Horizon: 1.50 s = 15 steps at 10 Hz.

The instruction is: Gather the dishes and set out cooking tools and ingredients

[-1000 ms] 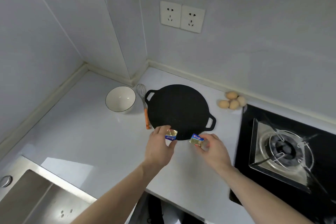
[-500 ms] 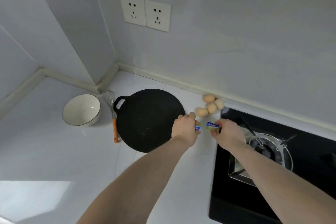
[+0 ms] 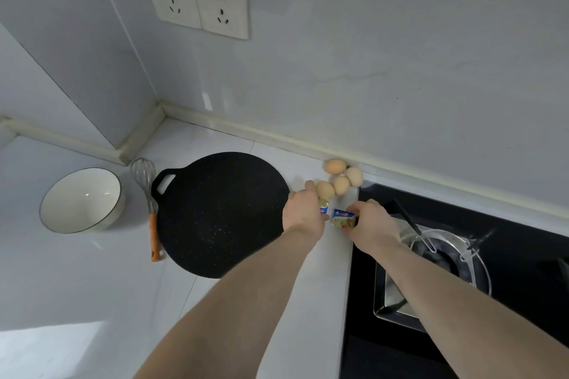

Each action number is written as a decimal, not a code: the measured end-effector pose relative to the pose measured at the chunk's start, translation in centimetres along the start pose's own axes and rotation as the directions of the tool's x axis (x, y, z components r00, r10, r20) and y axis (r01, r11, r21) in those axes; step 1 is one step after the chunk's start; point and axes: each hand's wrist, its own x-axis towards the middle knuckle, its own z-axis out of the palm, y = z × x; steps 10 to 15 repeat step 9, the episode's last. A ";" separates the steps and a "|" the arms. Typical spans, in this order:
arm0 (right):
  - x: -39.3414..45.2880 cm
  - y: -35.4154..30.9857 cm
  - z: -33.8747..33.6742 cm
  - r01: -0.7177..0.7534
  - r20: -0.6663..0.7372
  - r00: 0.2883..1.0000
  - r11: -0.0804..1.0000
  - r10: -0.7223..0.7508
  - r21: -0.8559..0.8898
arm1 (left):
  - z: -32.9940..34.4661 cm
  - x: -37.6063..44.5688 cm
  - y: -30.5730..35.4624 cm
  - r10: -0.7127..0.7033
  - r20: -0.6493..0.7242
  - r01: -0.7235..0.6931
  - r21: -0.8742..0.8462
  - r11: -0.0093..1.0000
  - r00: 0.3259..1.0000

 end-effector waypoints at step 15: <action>0.6 -0.1 -0.9 -0.005 -0.090 0.996 0.994 0.014 0.107 | -0.5 0.4 0.8 -0.105 -0.042 0.093 -0.237 0.967 0.994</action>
